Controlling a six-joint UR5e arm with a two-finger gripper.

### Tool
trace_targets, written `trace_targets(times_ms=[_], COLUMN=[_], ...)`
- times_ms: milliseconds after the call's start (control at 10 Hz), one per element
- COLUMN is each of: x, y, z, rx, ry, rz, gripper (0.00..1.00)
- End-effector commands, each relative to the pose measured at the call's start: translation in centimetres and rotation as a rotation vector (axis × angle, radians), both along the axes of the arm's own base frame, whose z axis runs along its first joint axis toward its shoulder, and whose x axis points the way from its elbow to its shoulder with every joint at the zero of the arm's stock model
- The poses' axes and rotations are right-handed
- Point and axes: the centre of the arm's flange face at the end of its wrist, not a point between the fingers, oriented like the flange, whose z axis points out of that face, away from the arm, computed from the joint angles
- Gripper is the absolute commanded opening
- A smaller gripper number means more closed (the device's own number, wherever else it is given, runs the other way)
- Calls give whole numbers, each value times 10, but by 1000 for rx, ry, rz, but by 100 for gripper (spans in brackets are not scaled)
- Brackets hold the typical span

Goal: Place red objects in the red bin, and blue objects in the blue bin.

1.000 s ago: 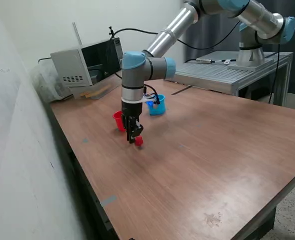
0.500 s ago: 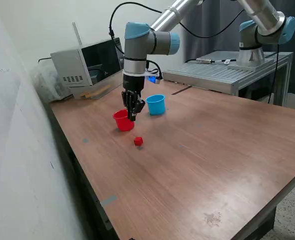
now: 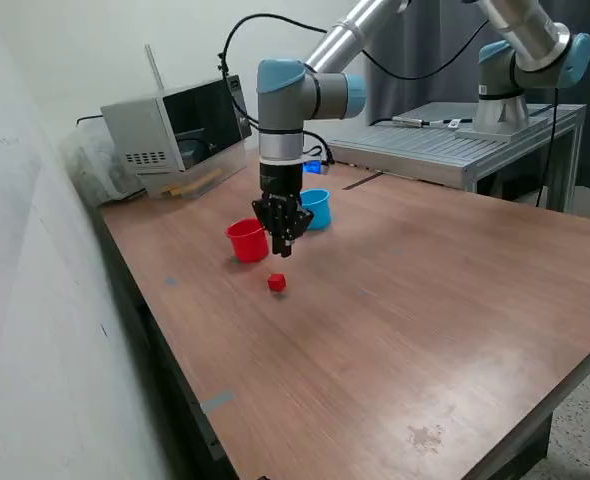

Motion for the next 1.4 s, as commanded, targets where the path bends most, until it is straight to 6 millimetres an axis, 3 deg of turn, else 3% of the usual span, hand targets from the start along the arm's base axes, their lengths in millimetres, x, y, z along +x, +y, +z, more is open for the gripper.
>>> trace_targets(times_ms=[0,500,1100,1300], x=[-6,-9,-20,-24], y=[7,11,12,12], z=[-10,-11,-59,-63], rx=[13,36,49,49], ry=[-3,-1,-42,-40], rz=[71,168,252,252], gripper=[100,100,100,100])
